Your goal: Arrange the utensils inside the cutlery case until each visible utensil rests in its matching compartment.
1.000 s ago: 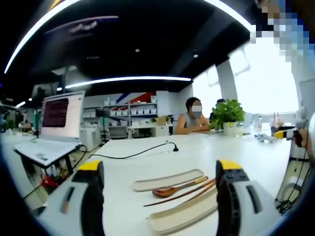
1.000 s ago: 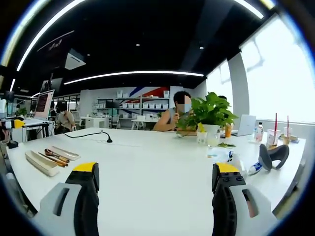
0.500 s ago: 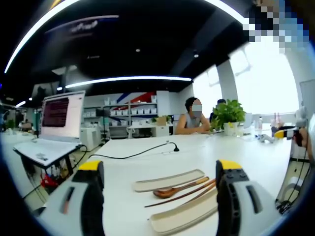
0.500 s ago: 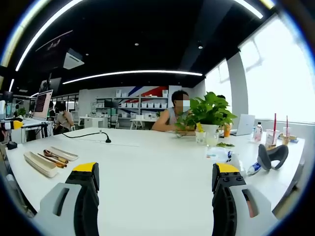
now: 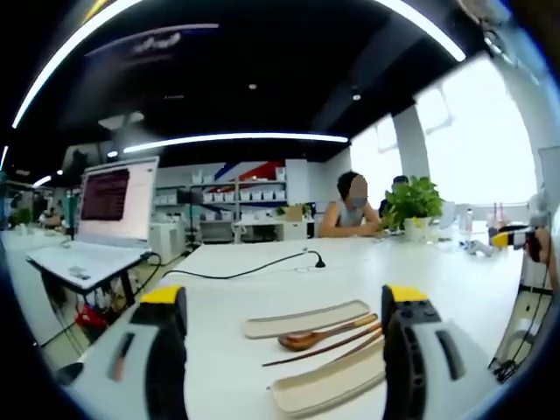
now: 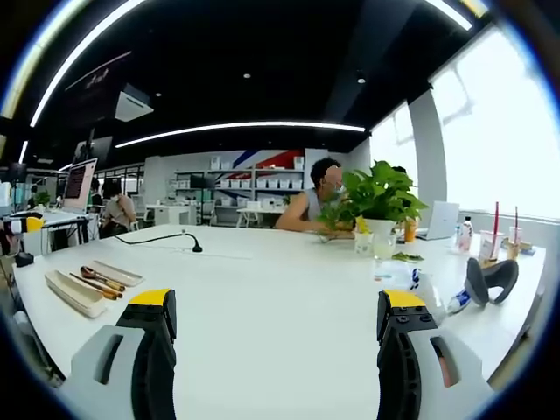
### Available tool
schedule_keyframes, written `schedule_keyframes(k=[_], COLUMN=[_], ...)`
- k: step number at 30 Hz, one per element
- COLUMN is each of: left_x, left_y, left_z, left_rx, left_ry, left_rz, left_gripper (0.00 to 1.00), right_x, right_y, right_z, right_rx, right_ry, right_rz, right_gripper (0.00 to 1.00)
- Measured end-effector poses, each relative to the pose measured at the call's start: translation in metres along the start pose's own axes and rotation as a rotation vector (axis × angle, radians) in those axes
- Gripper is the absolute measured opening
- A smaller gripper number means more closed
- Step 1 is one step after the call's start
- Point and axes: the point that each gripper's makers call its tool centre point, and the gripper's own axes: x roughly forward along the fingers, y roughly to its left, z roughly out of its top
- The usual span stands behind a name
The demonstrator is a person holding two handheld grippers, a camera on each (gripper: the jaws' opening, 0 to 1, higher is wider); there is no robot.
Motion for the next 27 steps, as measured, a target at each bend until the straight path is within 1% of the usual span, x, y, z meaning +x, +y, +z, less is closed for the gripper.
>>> schedule_keyframes(k=[5,10,16,17,18,23,24,27], left_x=[0.002,0.008,0.012,0.014,0.015,0.022,0.023,0.025], left_y=[-0.001,-0.003,-0.002,-0.002,-0.002,0.001,0.003,0.007], left_z=[-0.003,0.0,-0.008,-0.01,-0.01,-0.015,-0.016,-0.019], left_rx=[0.009,0.01,0.007,0.006,0.006,0.047,0.051,0.054], left_ry=[0.018,0.027,0.054,0.059,0.063,0.103,0.107,0.126], left_rz=[-0.004,-0.017,-0.028,-0.03,-0.033,-0.053,-0.053,-0.065], left_gripper=[0.97,0.95,0.92,0.92,0.91,0.88,0.88,0.84], right_x=[0.001,0.006,0.015,0.018,0.021,0.033,0.035,0.041], right_y=[0.001,0.006,0.017,0.021,0.03,0.051,0.054,0.065], right_z=[0.002,0.002,0.014,0.017,0.02,0.027,0.028,0.033], right_rx=[0.004,0.019,0.007,0.002,-0.016,-0.057,-0.063,-0.069], right_ry=[-0.004,0.011,0.006,0.001,0.005,0.014,0.017,0.015], right_rz=[-0.002,0.015,0.034,0.049,0.083,0.155,0.169,0.21], right_gripper=[0.99,0.99,0.99,0.99,0.99,0.98,0.97,0.97])
